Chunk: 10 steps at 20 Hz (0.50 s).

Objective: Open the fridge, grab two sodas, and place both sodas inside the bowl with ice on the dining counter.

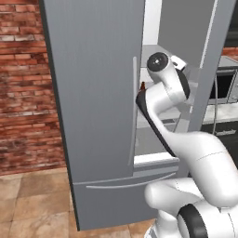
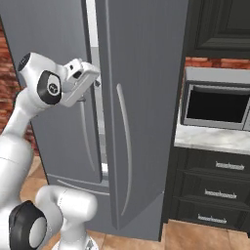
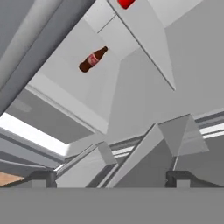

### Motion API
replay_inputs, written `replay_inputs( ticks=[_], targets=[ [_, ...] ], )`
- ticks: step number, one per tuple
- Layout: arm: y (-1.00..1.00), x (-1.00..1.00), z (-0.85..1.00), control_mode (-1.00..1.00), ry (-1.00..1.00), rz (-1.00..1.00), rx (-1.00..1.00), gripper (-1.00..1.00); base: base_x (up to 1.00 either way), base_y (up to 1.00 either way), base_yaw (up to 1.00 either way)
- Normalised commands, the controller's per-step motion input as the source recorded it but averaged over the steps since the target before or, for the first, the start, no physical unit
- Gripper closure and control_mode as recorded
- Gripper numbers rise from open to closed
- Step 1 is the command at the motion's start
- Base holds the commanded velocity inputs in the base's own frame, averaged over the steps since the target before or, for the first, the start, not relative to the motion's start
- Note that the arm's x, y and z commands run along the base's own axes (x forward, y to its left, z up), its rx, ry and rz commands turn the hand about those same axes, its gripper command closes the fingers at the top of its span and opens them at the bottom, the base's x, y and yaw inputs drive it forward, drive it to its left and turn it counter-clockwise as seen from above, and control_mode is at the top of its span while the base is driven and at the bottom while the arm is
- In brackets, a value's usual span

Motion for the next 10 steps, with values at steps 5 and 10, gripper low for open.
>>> replay_inputs(
  ticks=[5,10],
  targets=[
    [-0.82,0.23,0.00,-1.00,0.06,0.00,-0.06,-1.00,0.00,0.00,0.00],
    [-0.91,0.01,0.00,-1.00,0.05,-0.01,-0.07,-1.00,0.00,0.00,0.00]
  ],
)
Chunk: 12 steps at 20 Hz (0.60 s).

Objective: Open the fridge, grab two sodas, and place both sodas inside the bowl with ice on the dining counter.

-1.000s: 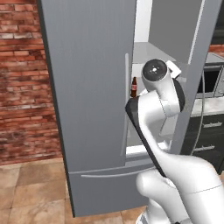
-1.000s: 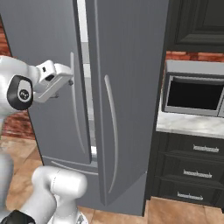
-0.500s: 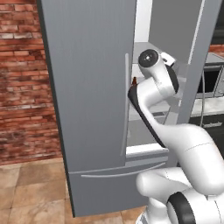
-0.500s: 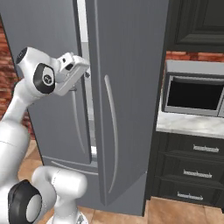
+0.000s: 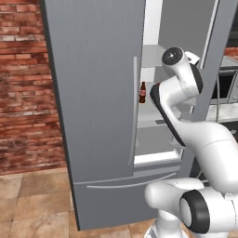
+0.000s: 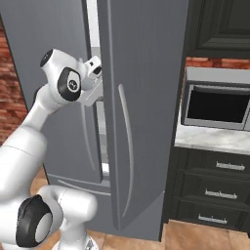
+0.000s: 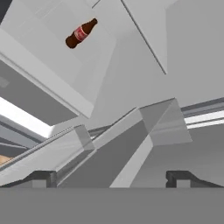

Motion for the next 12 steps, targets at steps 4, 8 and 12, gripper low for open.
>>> replay_inputs(
  ticks=[4,8,12],
  targets=[
    [-0.96,-0.04,0.00,-1.00,0.01,-0.03,-0.05,-1.00,0.00,0.00,0.00],
    [-0.92,-0.01,0.04,-1.00,0.03,-0.05,-0.03,-1.00,0.00,0.00,0.00],
    [-1.00,0.00,0.10,-1.00,0.01,-0.03,-0.02,-1.00,0.00,0.00,0.00]
  ],
)
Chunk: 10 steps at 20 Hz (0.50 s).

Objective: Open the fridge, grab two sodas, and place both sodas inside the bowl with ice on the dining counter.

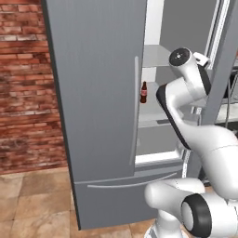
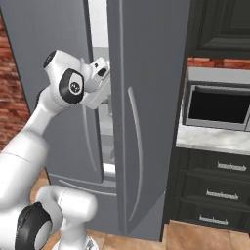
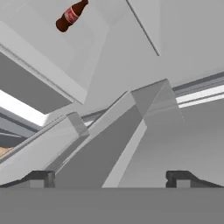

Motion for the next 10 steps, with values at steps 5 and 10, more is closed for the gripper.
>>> replay_inputs(
  ticks=[5,10],
  targets=[
    [-1.00,0.00,0.10,-1.00,0.00,-0.04,0.00,-1.00,0.00,0.00,0.00],
    [-1.00,0.00,0.14,-1.00,0.01,-0.03,-0.01,-1.00,0.00,0.00,0.00]
  ],
)
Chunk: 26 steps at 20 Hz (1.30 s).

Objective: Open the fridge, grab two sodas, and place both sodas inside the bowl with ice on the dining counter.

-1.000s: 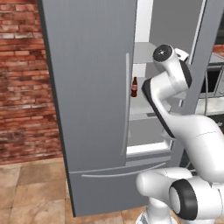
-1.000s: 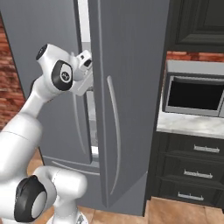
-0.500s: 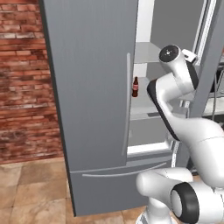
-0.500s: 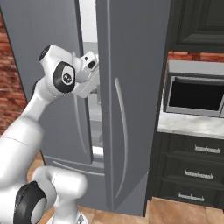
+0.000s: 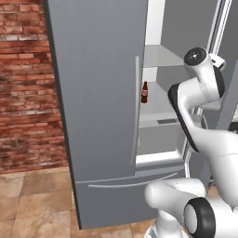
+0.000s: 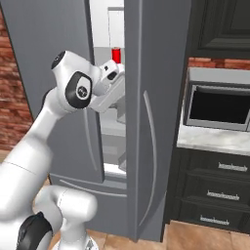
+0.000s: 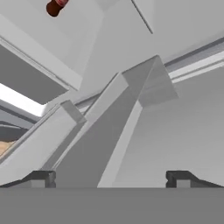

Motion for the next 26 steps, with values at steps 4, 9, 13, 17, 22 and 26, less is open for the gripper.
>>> replay_inputs(
  ticks=[4,9,13,17,22,26],
  targets=[
    [-1.00,0.00,0.13,-1.00,0.01,-0.02,-0.02,-1.00,0.00,0.00,0.00],
    [-1.00,0.00,0.08,-1.00,0.00,-0.02,-0.02,-1.00,0.00,0.00,0.00],
    [-1.00,0.01,0.02,-1.00,0.00,0.00,-0.01,-1.00,0.00,0.00,0.00],
    [-0.70,-0.03,0.00,-1.00,0.00,0.00,0.00,-1.00,0.00,0.00,0.00],
    [0.36,-0.56,-0.10,-1.00,-0.03,0.01,0.00,-1.00,0.00,0.00,0.00],
    [0.95,-0.68,-0.32,-1.00,-0.07,0.02,0.00,-1.00,0.00,0.00,0.00]
  ],
)
